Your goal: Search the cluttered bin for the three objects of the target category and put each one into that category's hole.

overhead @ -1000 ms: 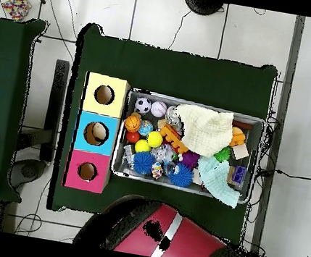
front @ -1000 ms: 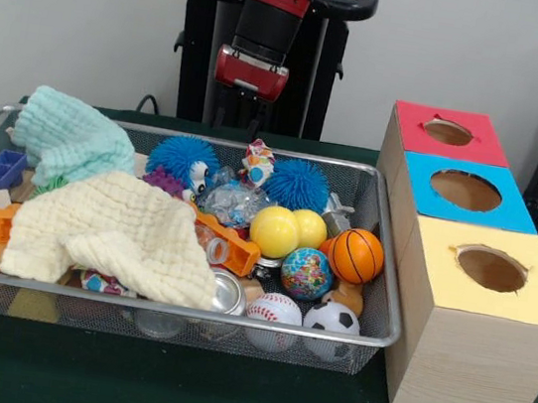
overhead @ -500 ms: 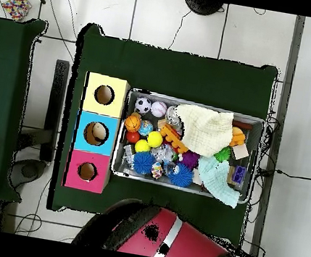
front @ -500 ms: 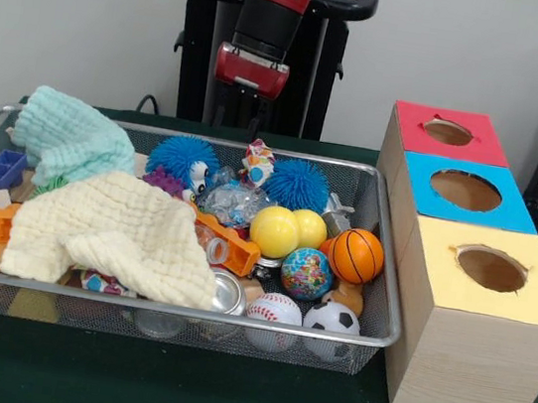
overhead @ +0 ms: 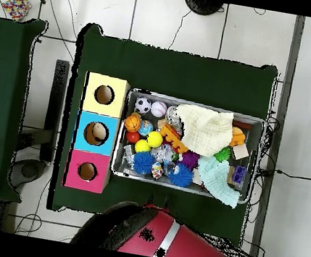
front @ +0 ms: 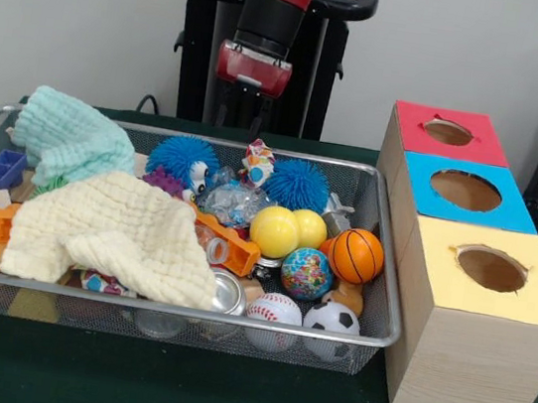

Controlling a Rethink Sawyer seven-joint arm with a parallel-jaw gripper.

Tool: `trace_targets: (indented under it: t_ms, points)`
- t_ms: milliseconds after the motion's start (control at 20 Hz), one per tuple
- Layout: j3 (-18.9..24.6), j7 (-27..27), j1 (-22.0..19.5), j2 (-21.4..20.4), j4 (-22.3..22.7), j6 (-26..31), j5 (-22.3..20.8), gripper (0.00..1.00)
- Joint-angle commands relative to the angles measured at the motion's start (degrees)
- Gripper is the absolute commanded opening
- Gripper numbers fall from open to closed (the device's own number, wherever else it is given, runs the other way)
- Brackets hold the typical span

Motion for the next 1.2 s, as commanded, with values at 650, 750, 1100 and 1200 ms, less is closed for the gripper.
trace_targets:
  t_ms: [650,750,1100,1200]
  points:
    - [3.89,12.21,-5.54,3.97,-8.88,-10.03,-8.22,1.00]
    - [3.64,11.64,-5.72,5.49,-9.04,-10.44,-8.93,1.00]
    - [2.70,11.23,-5.05,6.10,-5.47,-10.97,-11.04,1.00]
    - [2.60,11.37,-4.58,7.84,-5.09,-12.74,-11.17,1.00]
